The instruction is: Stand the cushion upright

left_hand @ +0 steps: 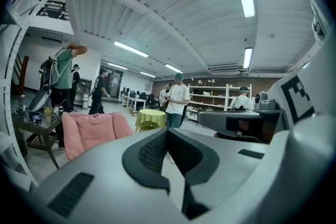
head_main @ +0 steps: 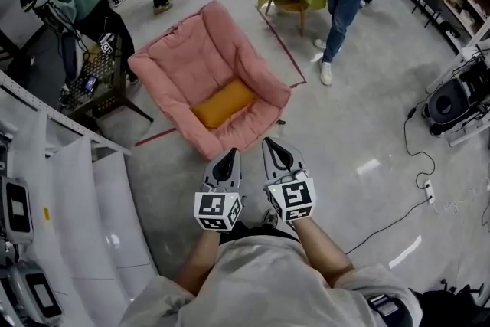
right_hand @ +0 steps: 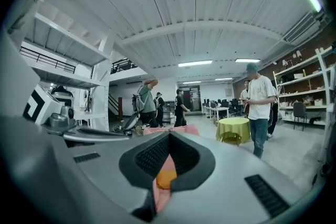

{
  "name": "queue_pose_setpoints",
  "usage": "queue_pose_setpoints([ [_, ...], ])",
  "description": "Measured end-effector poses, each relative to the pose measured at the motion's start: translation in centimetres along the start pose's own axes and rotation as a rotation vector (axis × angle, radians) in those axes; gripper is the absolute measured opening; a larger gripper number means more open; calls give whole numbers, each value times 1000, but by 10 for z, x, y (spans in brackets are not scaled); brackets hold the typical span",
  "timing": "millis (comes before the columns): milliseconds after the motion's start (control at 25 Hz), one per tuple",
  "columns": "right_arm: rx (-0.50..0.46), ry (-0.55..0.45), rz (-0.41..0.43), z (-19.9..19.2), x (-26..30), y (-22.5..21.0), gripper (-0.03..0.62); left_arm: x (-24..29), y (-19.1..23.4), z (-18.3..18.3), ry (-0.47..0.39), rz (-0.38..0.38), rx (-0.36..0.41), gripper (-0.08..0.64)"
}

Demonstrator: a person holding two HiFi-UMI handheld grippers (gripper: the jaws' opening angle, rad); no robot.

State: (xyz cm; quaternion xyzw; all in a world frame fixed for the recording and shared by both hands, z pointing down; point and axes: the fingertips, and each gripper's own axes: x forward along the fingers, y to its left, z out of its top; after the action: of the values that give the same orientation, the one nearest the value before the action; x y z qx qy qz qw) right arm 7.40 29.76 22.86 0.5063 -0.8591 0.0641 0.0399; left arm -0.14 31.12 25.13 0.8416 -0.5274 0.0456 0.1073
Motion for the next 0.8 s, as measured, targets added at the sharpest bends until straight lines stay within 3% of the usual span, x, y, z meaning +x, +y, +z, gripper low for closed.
queue_pose_setpoints([
  [360,35,37,31,-20,49,-4,8,28,44,-12,83,48,20,11],
  [800,44,132,-21,-44,157,-8,6,111,151,-13,155,-33,-32,11],
])
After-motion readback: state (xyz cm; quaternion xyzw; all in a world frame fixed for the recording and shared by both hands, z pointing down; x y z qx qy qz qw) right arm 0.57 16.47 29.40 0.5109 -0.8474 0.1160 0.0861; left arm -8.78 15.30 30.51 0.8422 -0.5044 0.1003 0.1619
